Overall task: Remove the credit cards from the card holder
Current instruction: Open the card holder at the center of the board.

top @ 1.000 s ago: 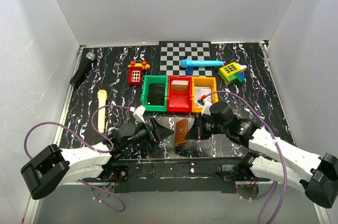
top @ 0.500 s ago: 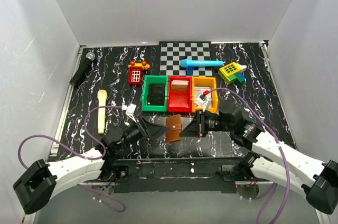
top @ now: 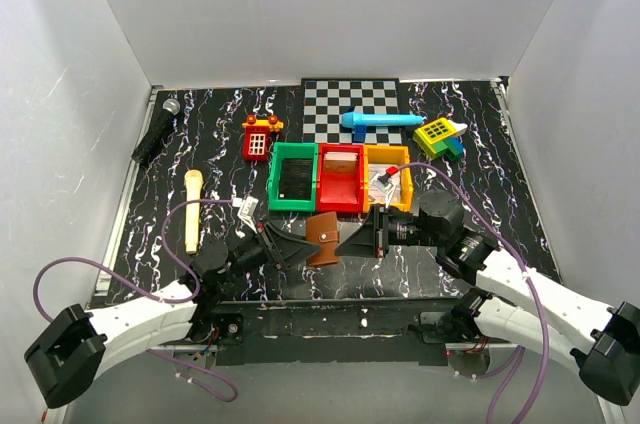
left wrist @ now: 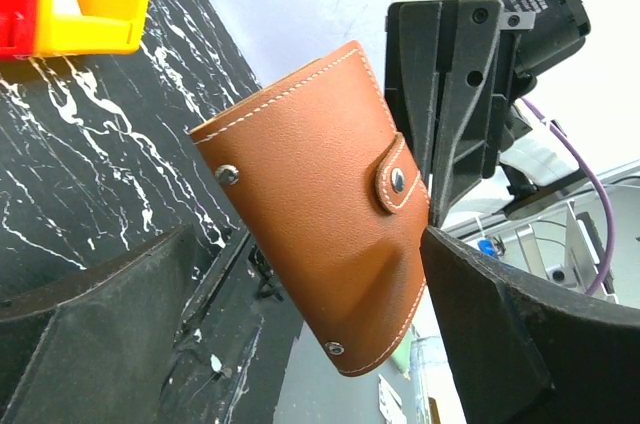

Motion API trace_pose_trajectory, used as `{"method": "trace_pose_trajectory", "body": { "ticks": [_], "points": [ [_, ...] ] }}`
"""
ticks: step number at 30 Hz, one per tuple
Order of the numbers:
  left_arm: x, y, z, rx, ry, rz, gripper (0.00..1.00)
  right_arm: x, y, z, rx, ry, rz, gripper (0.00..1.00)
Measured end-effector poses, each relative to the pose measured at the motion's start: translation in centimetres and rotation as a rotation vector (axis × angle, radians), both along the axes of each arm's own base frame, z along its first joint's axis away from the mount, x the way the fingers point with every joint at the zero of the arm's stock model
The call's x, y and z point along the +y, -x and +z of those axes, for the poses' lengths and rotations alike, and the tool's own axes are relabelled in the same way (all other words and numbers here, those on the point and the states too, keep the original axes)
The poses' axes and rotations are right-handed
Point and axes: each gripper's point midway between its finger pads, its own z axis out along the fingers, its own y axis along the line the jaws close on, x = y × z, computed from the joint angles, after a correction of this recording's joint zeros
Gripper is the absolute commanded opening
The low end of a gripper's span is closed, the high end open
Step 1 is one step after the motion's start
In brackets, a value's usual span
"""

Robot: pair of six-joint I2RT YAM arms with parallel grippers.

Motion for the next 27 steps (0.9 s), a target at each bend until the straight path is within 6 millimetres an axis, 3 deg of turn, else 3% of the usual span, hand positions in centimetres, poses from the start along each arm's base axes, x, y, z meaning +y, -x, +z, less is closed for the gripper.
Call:
{"method": "trace_pose_trajectory", "body": {
  "ticks": [27],
  "points": [
    [0.8, 1.0, 3.2, -0.093, 0.087, -0.018, 0.45, 0.1, 0.3, -1.4, 0.028, 0.013, 0.024, 0.01]
  ]
}}
